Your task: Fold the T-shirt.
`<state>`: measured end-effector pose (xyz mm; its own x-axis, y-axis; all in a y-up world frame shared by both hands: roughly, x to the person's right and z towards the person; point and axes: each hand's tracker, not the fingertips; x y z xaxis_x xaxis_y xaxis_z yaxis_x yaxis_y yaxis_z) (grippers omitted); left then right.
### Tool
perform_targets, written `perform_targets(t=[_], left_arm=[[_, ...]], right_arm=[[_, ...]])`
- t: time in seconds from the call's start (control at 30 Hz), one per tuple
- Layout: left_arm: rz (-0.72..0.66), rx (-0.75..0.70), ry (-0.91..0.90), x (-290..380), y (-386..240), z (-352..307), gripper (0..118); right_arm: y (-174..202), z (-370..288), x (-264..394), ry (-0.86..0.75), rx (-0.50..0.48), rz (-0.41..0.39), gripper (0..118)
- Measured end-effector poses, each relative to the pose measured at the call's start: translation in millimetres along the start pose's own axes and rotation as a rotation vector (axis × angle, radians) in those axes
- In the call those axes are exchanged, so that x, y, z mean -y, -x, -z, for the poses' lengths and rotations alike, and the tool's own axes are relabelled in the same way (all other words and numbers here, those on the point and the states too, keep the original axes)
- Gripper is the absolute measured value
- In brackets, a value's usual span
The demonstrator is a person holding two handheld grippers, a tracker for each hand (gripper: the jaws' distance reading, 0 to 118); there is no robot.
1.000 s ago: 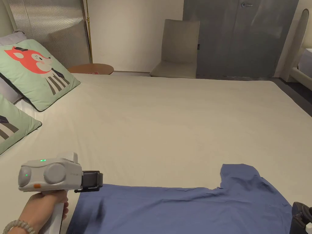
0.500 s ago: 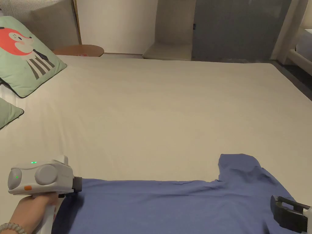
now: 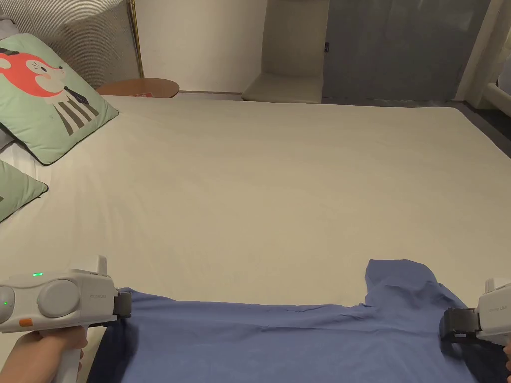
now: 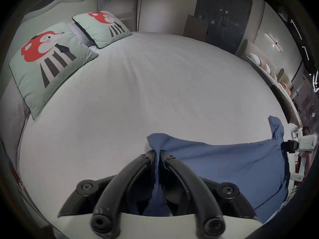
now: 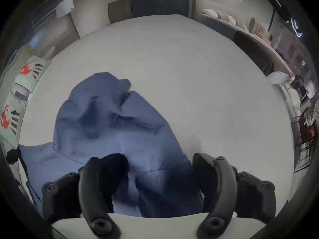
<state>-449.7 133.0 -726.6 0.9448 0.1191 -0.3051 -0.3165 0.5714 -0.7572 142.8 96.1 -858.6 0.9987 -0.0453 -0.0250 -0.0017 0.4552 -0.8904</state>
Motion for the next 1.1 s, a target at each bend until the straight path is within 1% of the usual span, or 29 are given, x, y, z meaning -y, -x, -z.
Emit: perform_targets(t=[0.03,0.07,0.1,0.13,0.17,0.27,0.3,0.37,0.53,0.67,0.77,0.9,0.97,1.1], left_arm=[[-0.008,0.002,0.001,-0.7,-0.3,-1.7,2],[-0.009,0.002,0.0,-1.0,-2.0,-3.8,2],[0.003,-0.001,-0.009,-0.9,-3.9,-6.3,1],[0.012,-0.001,-0.014,-0.3,-4.7,-7.1,1],[0.021,-0.007,-0.016,-0.4,-6.1,-10.0,1],[0.016,0.007,-0.032,1.6,-8.7,-26.7,1],[0.011,0.012,-0.039,2.2,-7.3,-33.5,1],[-0.001,0.022,-0.057,3.8,-2.5,-48.9,1],[-0.014,0.043,-0.095,19.5,10.7,-97.1,1],[-0.006,0.052,-0.109,50.1,21.9,-136.4,1],[0.008,0.056,-0.103,83.0,30.3,-157.6,1],[0.002,0.048,-0.066,133.0,42.6,-169.0,1],[-0.002,0.039,-0.035,157.5,41.3,-169.4,1],[-0.014,0.03,0.041,191.8,49.9,-154.1,1]], right_arm=[[-1.4,0.1,-2.0,-0.004,-0.003,-0.009,34],[-2.0,-7.3,-1.5,-0.021,-0.02,-0.039,5],[-3.2,-15.3,0.2,-0.035,-0.011,-0.064,6],[-4.9,-22.2,2.3,-0.053,-0.074,-0.047,6],[-4.5,-32.6,0.9,-0.052,-0.09,-0.045,6],[-9.1,-66.9,6.9,-0.107,-0.079,-0.092,6],[0.8,-84.3,17.0,-0.121,-0.092,-0.083,6],[-6.4,-112.4,24.0,-0.154,-0.127,-0.064,6],[-15.0,-173.3,51.8,-0.233,-0.138,-0.089,6],[-24.3,-217.7,88.3,-0.259,-0.159,-0.09,6],[-31.1,-234.9,126.5,-0.26,-0.161,-0.091,6],[-34.6,-239.3,184.7,-0.21,-0.14,-0.095,6],[-33.9,-229.0,208.0,-0.167,-0.114,-0.1,6],[-38.6,-198.2,242.4,-0.078,-0.097,-0.076,6]])
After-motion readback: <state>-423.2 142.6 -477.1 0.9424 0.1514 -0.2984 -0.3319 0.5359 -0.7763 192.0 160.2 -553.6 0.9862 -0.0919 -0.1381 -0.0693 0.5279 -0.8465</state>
